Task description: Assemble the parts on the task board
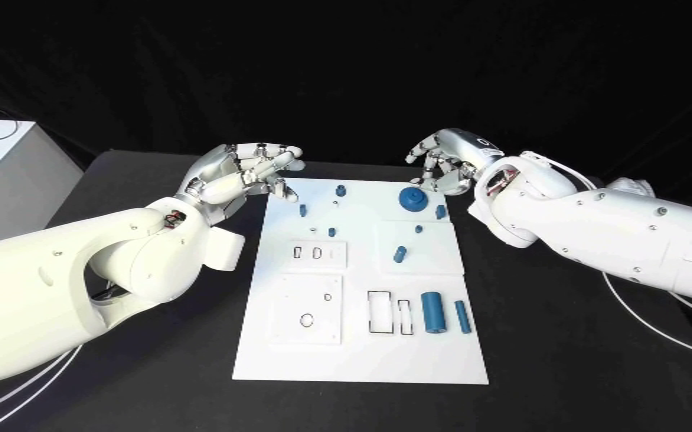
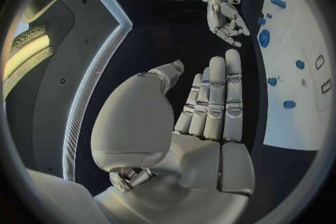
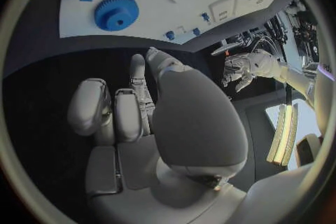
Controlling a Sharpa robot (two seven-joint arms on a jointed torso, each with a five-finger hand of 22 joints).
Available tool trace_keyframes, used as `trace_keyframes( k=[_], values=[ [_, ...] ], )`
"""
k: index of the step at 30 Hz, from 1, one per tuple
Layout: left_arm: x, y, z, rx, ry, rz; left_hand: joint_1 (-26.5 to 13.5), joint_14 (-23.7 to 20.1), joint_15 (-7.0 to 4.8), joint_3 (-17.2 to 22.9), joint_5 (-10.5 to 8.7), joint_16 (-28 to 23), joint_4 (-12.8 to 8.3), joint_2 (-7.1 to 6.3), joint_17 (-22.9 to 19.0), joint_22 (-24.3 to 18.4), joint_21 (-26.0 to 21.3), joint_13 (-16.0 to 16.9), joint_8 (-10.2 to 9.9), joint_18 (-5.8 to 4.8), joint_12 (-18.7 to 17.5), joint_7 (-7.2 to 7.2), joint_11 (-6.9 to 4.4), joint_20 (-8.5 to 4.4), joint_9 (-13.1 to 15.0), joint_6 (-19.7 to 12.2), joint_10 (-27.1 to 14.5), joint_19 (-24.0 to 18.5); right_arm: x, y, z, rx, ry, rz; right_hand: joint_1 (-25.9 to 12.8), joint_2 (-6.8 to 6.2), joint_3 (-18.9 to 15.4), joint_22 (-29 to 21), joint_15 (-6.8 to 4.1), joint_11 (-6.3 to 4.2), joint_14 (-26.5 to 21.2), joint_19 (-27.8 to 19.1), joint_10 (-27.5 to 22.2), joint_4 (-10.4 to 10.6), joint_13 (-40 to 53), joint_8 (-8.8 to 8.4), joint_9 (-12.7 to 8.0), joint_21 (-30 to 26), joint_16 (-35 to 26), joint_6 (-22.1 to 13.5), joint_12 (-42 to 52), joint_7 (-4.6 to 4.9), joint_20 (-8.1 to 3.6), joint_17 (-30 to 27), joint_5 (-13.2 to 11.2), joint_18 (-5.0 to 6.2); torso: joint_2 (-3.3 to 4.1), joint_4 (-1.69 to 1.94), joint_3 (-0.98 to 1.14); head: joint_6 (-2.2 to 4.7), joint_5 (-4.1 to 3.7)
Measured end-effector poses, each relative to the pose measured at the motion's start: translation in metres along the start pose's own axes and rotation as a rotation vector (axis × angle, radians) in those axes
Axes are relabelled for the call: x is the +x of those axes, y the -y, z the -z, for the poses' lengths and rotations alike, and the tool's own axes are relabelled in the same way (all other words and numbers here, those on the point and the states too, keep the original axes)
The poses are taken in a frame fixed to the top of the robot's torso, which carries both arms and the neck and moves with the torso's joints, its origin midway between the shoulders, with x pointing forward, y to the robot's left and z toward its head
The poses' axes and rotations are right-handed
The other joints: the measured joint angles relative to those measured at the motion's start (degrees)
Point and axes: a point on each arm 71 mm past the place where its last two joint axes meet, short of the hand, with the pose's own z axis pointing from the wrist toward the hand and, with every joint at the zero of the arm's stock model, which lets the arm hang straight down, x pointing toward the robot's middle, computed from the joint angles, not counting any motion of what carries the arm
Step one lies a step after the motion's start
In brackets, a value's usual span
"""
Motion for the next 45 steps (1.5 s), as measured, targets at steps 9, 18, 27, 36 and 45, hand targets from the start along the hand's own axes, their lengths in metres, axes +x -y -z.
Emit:
trace_keyframes(
  k=[9, 18, 27, 36, 45],
  values=[
    [-0.001, 0.0, 0.0, -0.001, -0.003, 0.002, 0.0, 0.0, 0.0, 0.0, 0.0, 0.2, 0.0, 0.0, 0.0, 0.2, 0.3, 0.1, 0.0, 0.0, 0.0, 0.0, 0.0, 0.0, 0.1, 0.0, 0.0, 0.0, 0.0, 0.022, 0.005, 0.058, -0.078, -0.023, -1.6, 0.74, -0.8, 8.7, 0.02, 0.68, 0.0, 1.8, 3.8, -0.1, 36.6, 1.9, 0.7, 6.9, 6.0, -1.2, 35.4, 0.6, 0.6, 9.7, 1.9, -1.79, 0.06, -0.06, 0.03, -0.41, -0.18],
    [-0.001, -0.001, 0.0, -0.005, -0.004, 0.001, 0.0, 0.0, 0.0, 0.0, 0.0, 0.2, 0.0, 0.0, 0.0, 0.2, 0.3, 0.1, 0.0, 0.0, 0.0, 0.0, 0.0, 0.0, 0.1, 0.0, 0.0, 0.0, 0.011, 0.026, 0.003, 0.091, -0.14, -0.001, -2.9, 0.85, -1.3, 12.0, 0.67, 1.2, 0.2, 2.0, 9.3, 0.4, 48.1, 2.84, 0.8, 12.8, 10.7, -2.1, 50.2, 1.1, 0.81, 10.7, 2.9, -2.69, 0.04, 0.09, -0.14, -0.61, -0.14],
    [0.0, -0.001, -0.001, -0.007, -0.01, -0.001, -0.2, 0.0, 0.0, 0.0, 0.0, 0.6, 0.0, 0.23, 0.1, 0.4, 0.7, 0.2, 0.0, 0.0, 0.3, 0.2, 0.0, 0.0, 0.1, -0.2, 0.0, 0.0, 0.029, 0.029, 0.002, 0.128, -0.184, 0.028, -3.7, 0.69, -1.7, 12.0, 1.07, 1.44, 0.2, 2.0, 10.5, 0.8, 48.1, 3.11, 0.8, 16.7, 13.1, -2.5, 56.6, 1.07, 1.24, 10.7, 4.0, -3.57, 0.01, 0.09, -0.18, -0.73, -0.29],
    [0.001, -0.002, -0.003, -0.011, -0.016, 0.0, -0.5, 0.0, 0.0, 0.0, 0.0, 0.6, 0.0, -0.01, 0.1, 0.4, 0.7, 0.2, 0.0, 0.0, 0.3, 0.2, 0.0, 0.0, 0.1, -0.2, 0.0, 0.0, 0.036, 0.023, -0.004, 0.131, -0.184, 0.035, -3.7, 0.75, -1.9, 12.0, 1.27, 1.48, 0.0, 2.2, 10.5, 1.0, 48.1, 3.12, 0.8, 16.7, 13.1, -2.6, 56.7, 1.21, 1.45, 10.7, 3.7, -3.56, -0.02, -0.02, -0.18, -0.62, -0.28],
    [0.001, -0.002, -0.003, -0.014, -0.022, -0.004, -0.5, 0.0, 0.0, 0.0, 0.0, 0.6, 0.0, -0.01, 0.1, 0.4, 0.7, 0.2, 0.0, 0.0, 0.3, 0.2, 0.0, 0.0, 0.1, -0.2, 0.0, 0.0, 0.041, 0.021, -0.006, 0.14, -0.183, 0.027, -4.0, 0.98, -1.9, 12.0, 1.27, 1.48, 0.0, 2.2, 10.5, 1.0, 48.0, 3.1, 0.7, 16.7, 13.1, -2.8, 56.7, 1.35, 1.45, 10.6, 3.5, -3.56, -0.03, -0.01, -0.18, -0.59, -0.23]
  ],
)
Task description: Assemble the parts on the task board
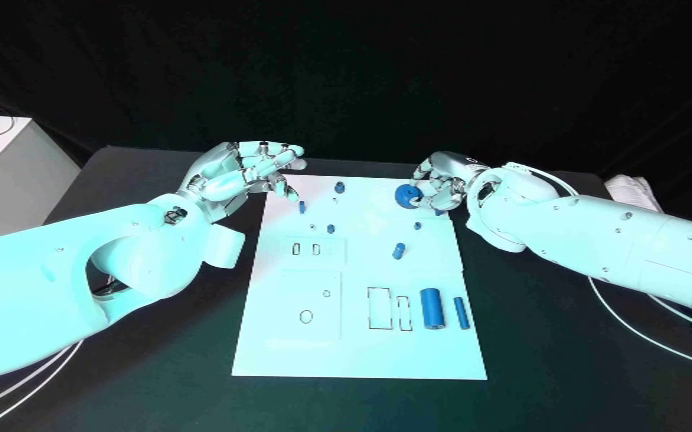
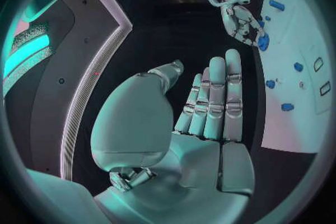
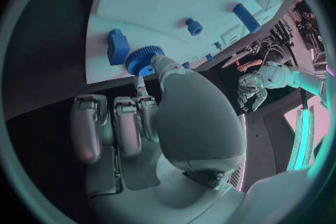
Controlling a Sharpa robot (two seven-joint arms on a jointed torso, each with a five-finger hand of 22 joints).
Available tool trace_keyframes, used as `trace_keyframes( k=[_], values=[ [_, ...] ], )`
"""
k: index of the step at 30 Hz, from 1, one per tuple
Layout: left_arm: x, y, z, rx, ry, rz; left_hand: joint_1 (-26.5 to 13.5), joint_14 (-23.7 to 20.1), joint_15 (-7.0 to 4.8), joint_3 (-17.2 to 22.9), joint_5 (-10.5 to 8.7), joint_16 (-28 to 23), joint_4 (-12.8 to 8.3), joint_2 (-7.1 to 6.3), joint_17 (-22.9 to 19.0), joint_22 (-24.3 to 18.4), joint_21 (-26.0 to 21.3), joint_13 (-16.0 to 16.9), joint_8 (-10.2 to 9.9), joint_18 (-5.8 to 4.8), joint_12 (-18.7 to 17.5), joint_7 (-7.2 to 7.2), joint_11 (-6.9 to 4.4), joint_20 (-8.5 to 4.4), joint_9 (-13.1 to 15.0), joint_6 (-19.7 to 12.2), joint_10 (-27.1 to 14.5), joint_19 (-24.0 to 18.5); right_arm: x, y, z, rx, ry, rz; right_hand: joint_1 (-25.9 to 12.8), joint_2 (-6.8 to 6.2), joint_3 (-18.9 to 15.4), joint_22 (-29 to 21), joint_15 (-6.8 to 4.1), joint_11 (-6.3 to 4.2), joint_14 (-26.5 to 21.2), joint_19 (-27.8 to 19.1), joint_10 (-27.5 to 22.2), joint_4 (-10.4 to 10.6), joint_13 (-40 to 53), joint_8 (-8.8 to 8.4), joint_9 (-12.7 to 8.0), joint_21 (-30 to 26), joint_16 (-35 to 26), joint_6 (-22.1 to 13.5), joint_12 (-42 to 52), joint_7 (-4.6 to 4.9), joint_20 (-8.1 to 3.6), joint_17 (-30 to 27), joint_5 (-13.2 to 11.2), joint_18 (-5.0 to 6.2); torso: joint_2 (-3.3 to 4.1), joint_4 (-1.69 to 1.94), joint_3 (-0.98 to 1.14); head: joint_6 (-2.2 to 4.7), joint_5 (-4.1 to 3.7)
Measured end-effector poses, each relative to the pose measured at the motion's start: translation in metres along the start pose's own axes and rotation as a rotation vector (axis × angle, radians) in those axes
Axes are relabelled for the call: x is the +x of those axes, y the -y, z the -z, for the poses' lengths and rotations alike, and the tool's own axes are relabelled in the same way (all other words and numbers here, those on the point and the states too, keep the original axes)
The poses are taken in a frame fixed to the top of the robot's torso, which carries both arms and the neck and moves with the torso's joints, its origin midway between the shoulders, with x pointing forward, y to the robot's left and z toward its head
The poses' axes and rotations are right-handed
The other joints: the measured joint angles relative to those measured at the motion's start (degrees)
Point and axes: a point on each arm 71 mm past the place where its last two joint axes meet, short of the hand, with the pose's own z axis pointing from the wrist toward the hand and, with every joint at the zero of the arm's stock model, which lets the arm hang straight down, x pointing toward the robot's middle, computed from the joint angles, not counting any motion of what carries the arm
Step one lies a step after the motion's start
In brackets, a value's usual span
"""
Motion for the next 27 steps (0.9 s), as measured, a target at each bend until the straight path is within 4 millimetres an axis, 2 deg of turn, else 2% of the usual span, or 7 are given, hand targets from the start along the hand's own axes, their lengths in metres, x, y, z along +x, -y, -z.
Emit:
trace_keyframes(
  k=[18, 22, 25, 27],
  values=[
    [0.0007, -0.0007, -0.0006, -0.006, -0.007, 0.001, 0.0, 0.0, 0.0, 0.0, 0.0, 0.2, 0.0, 0.0, 0.0, 0.1, 0.3, 0.1, 0.0, 0.0, 0.0, 0.0, 0.0, 0.2, 0.1, 0.0, 0.0, -0.2, 0.0005, -0.0036, -0.0038, 0.009, 0.027, -0.012, -0.3, 0.29, 0.0, 0.0, 0.0, 0.0, 0.0, 0.0, 0.0, 0.0, 0.0, 0.0, 0.0, 0.2, 0.0, 0.0, 0.0, 0.0, 0.0, 0.0, 0.0, 0.0, 0.04, -0.04, 0.11, 0.02, 0.21],
    [0.0009, -0.0008, -0.0007, -0.007, -0.008, 0.001, 0.0, 0.0, 0.0, 0.0, 0.0, 0.2, 0.0, 0.0, 0.0, 0.1, 0.3, 0.1, 0.0, 0.0, 0.0, 0.0, 0.0, 0.2, 0.1, 0.0, 0.0, -0.2, 0.0008, -0.0048, -0.0046, 0.011, 0.027, -0.011, -0.3, 0.29, 0.0, 0.0, 0.0, 0.0, 0.0, -0.2, 0.0, 0.0, 0.0, 0.41, 0.0, 0.3, 0.0, 0.0, 0.0, 0.0, 0.2, 0.0, -0.2, -0.62, 0.04, -0.05, 0.11, 0.02, 0.21],
    [0.0009, -0.0008, -0.0007, -0.008, -0.009, 0.002, 0.0, 0.0, 0.0, 0.0, 0.0, 0.2, 0.0, 0.0, 0.0, 0.1, 0.3, 0.1, 0.0, 0.0, 0.0, 0.0, 0.0, 0.2, 0.1, 0.0, 0.0, -0.2, 0.001, -0.006, -0.0051, 0.01, 0.027, -0.009, -0.3, 0.31, 0.3, 0.0, 0.0, 0.0, 0.0, -0.2, 0.0, -0.3, 0.0, 0.81, 0.2, 0.6, 0.2, 0.8, 0.0, -0.35, 0.2, 0.0, -0.5, -0.62, 0.04, -0.05, 0.11, -0.05, 0.21],
    [0.0009, -0.0009, -0.0007, -0.008, -0.01, 0.002, 0.0, 0.0, 0.0, 0.0, 0.0, 0.2, 0.0, 0.0, 0.0, 0.1, 0.3, 0.1, 0.0, 0.0, 0.0, 0.0, 0.0, 0.2, 0.1, 0.0, 0.0, -0.2, 0.0013, -0.0069, -0.0055, 0.01, 0.026, -0.008, 0.3, 0.85, 0.9, 0.0, 0.0, 0.0, 0.0, -0.2, 0.0, -0.6, 0.0, 1.06, 0.2, 0.6, 0.2, 1.4, 0.3, -0.5, 0.2, 0.0, -0.6, -0.62, 0.04, -0.05, 0.11, -0.07, 0.21]
  ],
)
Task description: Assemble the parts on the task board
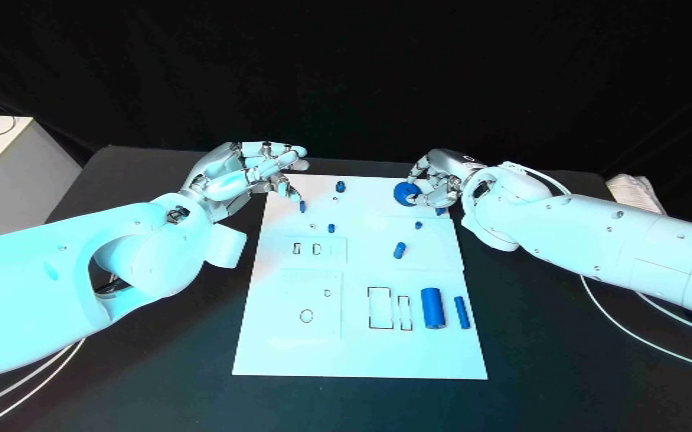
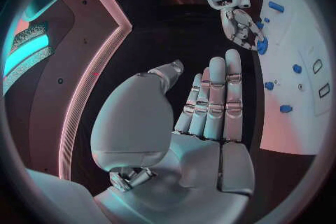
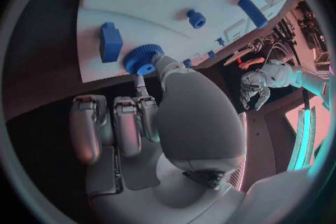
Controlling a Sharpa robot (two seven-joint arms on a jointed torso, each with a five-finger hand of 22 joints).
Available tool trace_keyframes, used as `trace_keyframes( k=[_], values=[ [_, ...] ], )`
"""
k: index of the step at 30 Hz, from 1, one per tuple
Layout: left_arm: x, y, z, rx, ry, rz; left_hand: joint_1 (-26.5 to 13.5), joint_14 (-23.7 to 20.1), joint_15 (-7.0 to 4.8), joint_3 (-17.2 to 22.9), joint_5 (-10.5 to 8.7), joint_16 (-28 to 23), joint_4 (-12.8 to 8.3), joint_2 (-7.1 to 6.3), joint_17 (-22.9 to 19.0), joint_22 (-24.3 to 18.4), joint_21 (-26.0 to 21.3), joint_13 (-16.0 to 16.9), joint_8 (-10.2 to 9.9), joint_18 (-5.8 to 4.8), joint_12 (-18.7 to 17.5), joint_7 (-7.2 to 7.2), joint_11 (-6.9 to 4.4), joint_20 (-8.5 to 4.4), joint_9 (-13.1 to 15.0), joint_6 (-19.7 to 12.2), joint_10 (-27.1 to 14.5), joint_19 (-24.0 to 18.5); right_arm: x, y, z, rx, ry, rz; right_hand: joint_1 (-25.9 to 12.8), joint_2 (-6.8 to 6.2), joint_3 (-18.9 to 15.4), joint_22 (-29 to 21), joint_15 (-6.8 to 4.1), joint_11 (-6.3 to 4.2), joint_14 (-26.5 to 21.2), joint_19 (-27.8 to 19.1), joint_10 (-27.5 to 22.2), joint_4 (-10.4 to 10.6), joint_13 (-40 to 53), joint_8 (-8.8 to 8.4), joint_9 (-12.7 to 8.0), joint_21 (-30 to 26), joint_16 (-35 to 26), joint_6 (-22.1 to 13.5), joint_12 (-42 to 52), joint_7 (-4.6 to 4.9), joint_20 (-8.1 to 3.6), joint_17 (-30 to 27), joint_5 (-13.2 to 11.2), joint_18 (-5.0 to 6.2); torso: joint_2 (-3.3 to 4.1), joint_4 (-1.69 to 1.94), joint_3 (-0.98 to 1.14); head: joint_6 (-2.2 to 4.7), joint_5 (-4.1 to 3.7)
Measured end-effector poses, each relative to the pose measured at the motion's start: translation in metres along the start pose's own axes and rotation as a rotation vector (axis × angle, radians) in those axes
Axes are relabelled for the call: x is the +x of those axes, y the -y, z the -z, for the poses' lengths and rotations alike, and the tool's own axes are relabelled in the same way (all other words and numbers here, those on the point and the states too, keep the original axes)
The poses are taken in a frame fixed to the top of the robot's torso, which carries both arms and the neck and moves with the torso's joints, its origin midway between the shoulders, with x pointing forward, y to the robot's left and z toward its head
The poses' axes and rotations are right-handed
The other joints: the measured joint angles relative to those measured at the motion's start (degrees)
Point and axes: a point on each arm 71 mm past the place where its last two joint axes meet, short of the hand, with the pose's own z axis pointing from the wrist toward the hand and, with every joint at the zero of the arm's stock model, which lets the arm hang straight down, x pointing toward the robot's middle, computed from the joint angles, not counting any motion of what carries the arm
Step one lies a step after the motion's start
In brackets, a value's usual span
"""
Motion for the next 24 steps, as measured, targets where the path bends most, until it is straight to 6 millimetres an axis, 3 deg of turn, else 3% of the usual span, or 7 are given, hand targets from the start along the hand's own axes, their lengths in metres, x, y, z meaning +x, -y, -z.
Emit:
trace_keyframes(
  k=[9, 17, 24],
  values=[
    [0.0, 0.0, 0.0, -0.003, -0.001, 0.0, 0.0, 0.0, 0.0, 0.0, 0.0, 0.0, 0.0, 0.0, 0.0, 0.0, 0.0, 0.0, 0.0, 0.0, 0.0, 0.0, 0.0, 0.0, 0.0, 0.0, 0.0, 0.0, 0.0, -0.004, 0.0, -0.009, 0.005, 0.004, 0.6, 0.59, 4.0, 0.0, -0.18, -0.39, 0.2, 0.0, 0.0, -0.9, 0.0, 0.75, -0.2, 0.5, 0.0, 2.7, 0.8, -0.62, 0.0, 0.0, -1.1, 0.0, -0.01, 0.03, -0.02, -0.03, -0.08],
    [-0.001, -0.001, 0.0, -0.005, 0.002, -0.001, 0.0, 0.0, 0.0, 0.0, 0.0, 0.0, 0.0, 0.0, 0.0, 0.0, 0.0, 0.0, 0.0, 0.0, 0.0, -0.21, 0.0, 0.0, 0.0, -0.2, 0.0, 0.0, -0.001, -0.01, 0.005, -0.029, 0.039, 0.006, 0.6, 0.57, 5.3, 0.0, -0.48, -0.67, 0.0, 0.0, 0.1, -1.6, 0.0, 0.95, -0.2, 1.1, 0.0, 3.1, 1.7, -0.69, -0.44, 0.0, -1.1, 0.01, -0.06, 0.03, -0.02, -0.03, 0.05],
    [-0.003, -0.001, 0.0, -0.005, 0.004, -0.003, 0.0, 0.0, 0.0, 0.0, 0.0, 0.0, 0.0, 0.0, 0.0, 0.0, 0.0, 0.0, 0.0, 0.0, 0.0, -0.21, 0.0, 0.0, 0.0, -0.2, 0.0, 0.0, -0.008, -0.037, 0.012, -0.101, 0.096, 0.008, 0.3, 0.23, 5.6, 0.0, -0.64, -1.02, 0.2, 0.0, 0.2, -1.8, 0.0, 1.38, -0.1, 1.4, 0.0, 3.5, 1.9, -0.64, -0.44, 0.0, -1.1, 0.03, -0.07, -0.04, 0.0, 0.15, 0.15]
  ],
)
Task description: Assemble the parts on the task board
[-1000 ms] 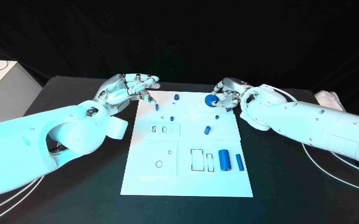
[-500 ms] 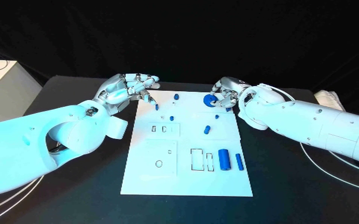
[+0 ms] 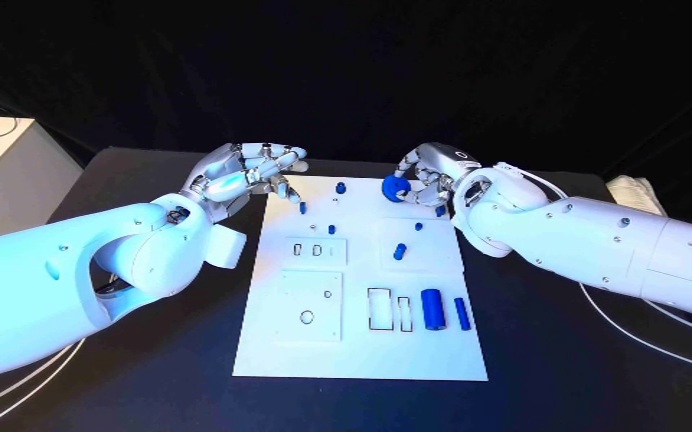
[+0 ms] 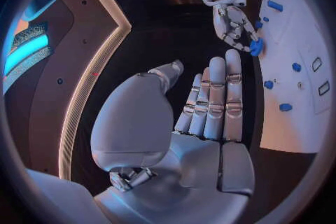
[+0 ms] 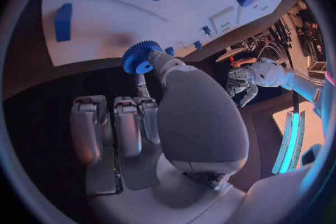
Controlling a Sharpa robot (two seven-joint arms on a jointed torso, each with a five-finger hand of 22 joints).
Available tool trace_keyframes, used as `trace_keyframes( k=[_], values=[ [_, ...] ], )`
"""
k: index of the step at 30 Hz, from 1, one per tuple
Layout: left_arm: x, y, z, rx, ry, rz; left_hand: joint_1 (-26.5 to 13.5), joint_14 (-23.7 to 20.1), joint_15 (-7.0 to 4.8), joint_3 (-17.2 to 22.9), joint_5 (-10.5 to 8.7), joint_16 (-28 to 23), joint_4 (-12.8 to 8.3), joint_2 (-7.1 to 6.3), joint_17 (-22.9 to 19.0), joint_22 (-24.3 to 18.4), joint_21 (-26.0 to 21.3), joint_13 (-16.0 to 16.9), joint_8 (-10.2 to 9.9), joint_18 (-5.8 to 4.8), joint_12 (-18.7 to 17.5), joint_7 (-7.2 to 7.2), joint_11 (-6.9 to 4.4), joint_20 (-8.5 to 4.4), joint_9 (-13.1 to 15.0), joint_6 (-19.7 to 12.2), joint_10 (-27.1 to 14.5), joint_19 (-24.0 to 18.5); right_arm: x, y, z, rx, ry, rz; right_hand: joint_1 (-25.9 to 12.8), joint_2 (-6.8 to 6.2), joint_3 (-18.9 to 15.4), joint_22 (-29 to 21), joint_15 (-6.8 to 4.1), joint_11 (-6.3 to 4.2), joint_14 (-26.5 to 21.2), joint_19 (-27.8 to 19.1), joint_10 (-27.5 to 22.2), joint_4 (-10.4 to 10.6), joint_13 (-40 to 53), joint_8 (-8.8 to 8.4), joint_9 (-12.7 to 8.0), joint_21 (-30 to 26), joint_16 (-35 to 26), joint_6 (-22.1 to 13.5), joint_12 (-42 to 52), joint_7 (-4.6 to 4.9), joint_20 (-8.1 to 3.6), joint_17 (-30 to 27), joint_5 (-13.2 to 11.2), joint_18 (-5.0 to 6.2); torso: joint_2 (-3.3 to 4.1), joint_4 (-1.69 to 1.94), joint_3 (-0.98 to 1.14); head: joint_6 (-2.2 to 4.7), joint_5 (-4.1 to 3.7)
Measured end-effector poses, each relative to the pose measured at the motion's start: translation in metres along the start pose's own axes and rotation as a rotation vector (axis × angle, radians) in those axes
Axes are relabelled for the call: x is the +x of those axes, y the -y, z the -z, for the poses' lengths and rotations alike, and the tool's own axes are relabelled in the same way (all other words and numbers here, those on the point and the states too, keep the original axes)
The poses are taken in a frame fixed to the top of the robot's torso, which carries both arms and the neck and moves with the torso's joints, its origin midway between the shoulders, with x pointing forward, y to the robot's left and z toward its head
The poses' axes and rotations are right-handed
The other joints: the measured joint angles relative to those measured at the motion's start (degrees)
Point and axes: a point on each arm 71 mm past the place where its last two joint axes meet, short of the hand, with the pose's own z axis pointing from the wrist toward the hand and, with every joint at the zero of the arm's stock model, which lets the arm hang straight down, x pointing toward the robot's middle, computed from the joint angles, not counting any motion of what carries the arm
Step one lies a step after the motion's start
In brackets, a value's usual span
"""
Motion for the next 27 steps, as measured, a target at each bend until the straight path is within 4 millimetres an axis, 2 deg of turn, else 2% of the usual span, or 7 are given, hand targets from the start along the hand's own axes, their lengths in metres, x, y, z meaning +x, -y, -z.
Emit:
trace_keyframes(
  k=[8, 10, 13, 22, 27],
  values=[
    [0.0, 0.0, 0.0, -0.001, 0.0, 0.0, 0.0, 0.0, 0.0, -0.2, 0.0, 0.0, -0.2, 0.0, 0.0, 0.1, 0.0, 0.1, 0.0, 0.0, 0.0, 0.0, 0.0, 0.0, 0.0, 0.0, 0.0, 0.0, 0.006, -0.05, -0.003, -0.119, 0.029, 0.013, -0.4, -0.44, 0.5, 0.0, -0.2, 0.0, -0.2, 0.2, 0.0, -0.2, 0.0, 0.04, 0.0, 0.0, 0.2, 0.4, 0.0, -0.33, -0.2, 0.0, -1.0, 0.07, 0.02, -0.01, 0.01, 0.27, 0.13],
    [0.0, 0.0, 0.0, -0.001, 0.0, 0.0, 0.0, 0.0, 0.0, -0.2, 0.0, 0.0, -0.2, 0.0, 0.0, 0.1, 0.0, 0.1, 0.0, 0.0, 0.0, 0.0, 0.0, 0.0, 0.0, 0.0, 0.0, 0.0, 0.008, -0.059, -0.005, -0.139, 0.032, 0.019, -0.4, -0.44, 0.6, 0.0, -0.2, 0.0, -0.2, 0.2, 0.0, -0.3, 0.0, 0.04, 0.0, 0.0, 0.2, 0.4, 0.0, -0.33, -0.2, 0.0, -1.2, -0.77, 0.03, 0.04, 0.0, 0.28, 0.15],
    [0.001, 0.0, -0.001, -0.001, -0.003, 0.001, 0.0, 0.0, 0.0, -0.2, 0.0, 0.0, -0.2, 0.0, 0.0, 0.1, 0.0, 0.1, 0.0, 0.0, 0.0, 0.0, 0.0, 0.0, 0.0, 0.0, 0.0, 0.0, 0.013, -0.074, -0.008, -0.167, 0.036, 0.03, -0.4, -0.44, 0.7, 0.0, -0.2, 0.0, -0.2, 0.2, 0.0, -0.3, 0.0, 0.04, 0.0, 0.0, 0.2, 0.4, 0.0, -0.34, -0.2, 0.0, -1.2, -0.77, 0.03, 0.13, -0.05, 0.29, 0.15],
    [0.003, -0.001, -0.002, -0.001, -0.007, 0.003, 0.0, 0.0, 0.0, -0.2, 0.0, 0.0, -0.2, 0.0, 0.0, 0.1, 0.0, 0.1, 0.0, 0.0, 0.0, 0.0, 0.0, 0.0, 0.0, 0.0, 0.0, 0.0, 0.023, -0.088, -0.018, -0.175, 0.043, 0.057, -0.4, -0.45, 0.7, 0.0, -0.19, 0.0, -0.2, 0.2, 0.0, -0.3, 0.0, -0.01, 0.0, 0.0, 0.2, 0.4, 0.0, -0.35, -0.2, 0.0, -1.3, -0.77, 0.1, 0.21, -0.11, 0.34, 0.1],
    [0.004, -0.001, -0.004, -0.002, -0.009, 0.003, 0.0, 0.0, 0.0, -0.2, 0.0, 0.0, -0.2, 0.0, 0.0, 0.1, 0.0, 0.1, 0.0, 0.0, 0.0, 0.0, 0.0, 0.0, 0.0, 0.0, 0.0, 0.0, 0.03, -0.092, -0.022, -0.171, 0.039, 0.066, -0.5, -0.53, 0.7, 0.0, -0.19, 0.01, -0.2, 0.2, 0.0, -0.3, 0.0, -0.03, -0.1, 0.0, 0.2, 0.5, 0.0, -0.5, -0.2, 0.0, -1.3, -0.77, 0.12, 0.2, -0.11, 0.1, 0.31]
  ],
)
